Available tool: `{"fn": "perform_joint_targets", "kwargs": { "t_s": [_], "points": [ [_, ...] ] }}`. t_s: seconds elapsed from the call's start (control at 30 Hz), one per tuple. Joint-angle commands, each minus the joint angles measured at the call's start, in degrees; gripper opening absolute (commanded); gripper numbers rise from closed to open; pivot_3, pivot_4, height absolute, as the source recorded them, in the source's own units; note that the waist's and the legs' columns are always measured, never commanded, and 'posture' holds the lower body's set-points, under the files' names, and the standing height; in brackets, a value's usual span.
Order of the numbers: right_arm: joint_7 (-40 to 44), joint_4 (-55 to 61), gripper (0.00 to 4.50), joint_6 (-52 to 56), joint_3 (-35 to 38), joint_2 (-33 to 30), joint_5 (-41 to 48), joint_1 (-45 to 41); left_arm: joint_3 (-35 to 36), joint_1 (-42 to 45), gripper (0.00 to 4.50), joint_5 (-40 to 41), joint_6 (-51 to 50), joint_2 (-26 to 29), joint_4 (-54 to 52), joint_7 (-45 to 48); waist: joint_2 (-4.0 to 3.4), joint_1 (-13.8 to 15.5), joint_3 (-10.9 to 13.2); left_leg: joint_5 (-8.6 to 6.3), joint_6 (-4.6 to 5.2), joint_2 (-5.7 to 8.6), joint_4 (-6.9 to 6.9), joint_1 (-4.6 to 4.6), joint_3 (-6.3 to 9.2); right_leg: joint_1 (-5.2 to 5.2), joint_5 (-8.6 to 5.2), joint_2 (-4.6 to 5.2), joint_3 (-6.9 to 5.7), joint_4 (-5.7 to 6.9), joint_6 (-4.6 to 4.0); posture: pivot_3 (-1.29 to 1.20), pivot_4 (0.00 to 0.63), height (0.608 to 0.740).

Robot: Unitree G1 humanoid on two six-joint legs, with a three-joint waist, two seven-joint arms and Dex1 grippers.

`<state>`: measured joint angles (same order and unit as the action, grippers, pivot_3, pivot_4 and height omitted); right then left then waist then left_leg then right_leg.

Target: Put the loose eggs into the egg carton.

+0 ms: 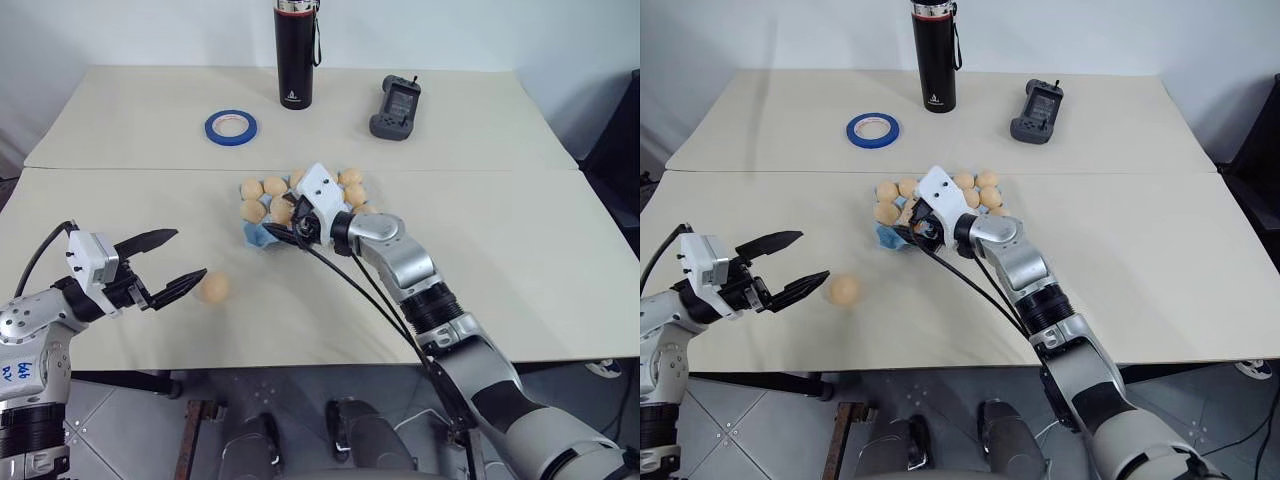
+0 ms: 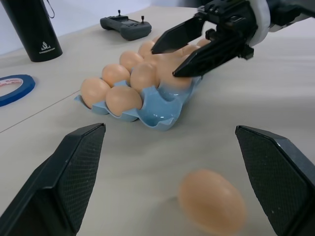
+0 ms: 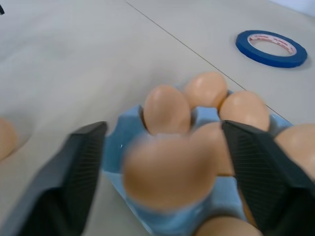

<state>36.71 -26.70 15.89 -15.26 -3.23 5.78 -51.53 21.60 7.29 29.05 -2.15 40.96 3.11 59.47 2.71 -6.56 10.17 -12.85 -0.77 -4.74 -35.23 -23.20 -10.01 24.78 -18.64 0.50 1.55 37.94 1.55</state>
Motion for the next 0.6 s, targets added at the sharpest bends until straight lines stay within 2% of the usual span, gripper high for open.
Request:
{"fn": "perform_joint_targets", "kwargs": {
  "t_s": [0.03,0.27,0.4,0.47,0.6],
  "points": [
    [0.45,2.03,4.48,-1.27,1.12,0.19,0.02,-1.04,1.61,-0.45,4.50,1.37,-0.11,0.26,-1.76,-0.39,0.00,0.01,0.00,0.00,0.00,0.00,0.00,0.00,0.00,0.00,0.00,0.00,0.00,0.00,0.00,0.00,0.150,0.740],
    [4.22,9.48,4.48,0.62,1.97,-3.93,1.54,2.21,2.31,-0.84,4.50,0.69,-0.43,0.48,-2.17,-2.09,0.00,0.05,0.00,-0.01,-0.01,0.00,0.03,0.00,0.01,0.00,0.00,0.01,0.00,-0.02,0.00,0.00,0.150,0.740],
    [11.06,18.34,4.48,1.78,3.59,-11.06,5.14,8.14,4.58,-3.70,4.50,0.74,-1.73,1.07,-4.76,-4.70,0.00,0.26,0.00,-0.04,-0.02,0.00,0.08,-0.01,0.03,-0.03,-0.01,0.02,-0.01,-0.12,0.02,0.00,0.150,0.740],
    [15.80,21.82,4.48,0.22,6.00,-16.98,7.12,12.58,7.44,-7.33,4.50,0.61,-2.26,1.09,-6.61,-6.43,0.00,0.30,0.00,-0.06,-0.01,0.00,0.08,-0.03,0.02,-0.03,-0.02,0.02,0.00,-0.16,0.03,0.00,0.150,0.740],
    [23.40,23.70,4.48,-2.78,10.44,-25.67,10.95,18.67,12.37,-14.28,4.50,1.61,-3.63,0.66,-9.48,-7.62,0.00,0.12,0.01,-0.18,0.15,0.00,0.12,0.00,0.01,-0.04,-0.04,0.01,0.02,-0.22,0.02,0.00,0.150,0.740]
  ]
}}
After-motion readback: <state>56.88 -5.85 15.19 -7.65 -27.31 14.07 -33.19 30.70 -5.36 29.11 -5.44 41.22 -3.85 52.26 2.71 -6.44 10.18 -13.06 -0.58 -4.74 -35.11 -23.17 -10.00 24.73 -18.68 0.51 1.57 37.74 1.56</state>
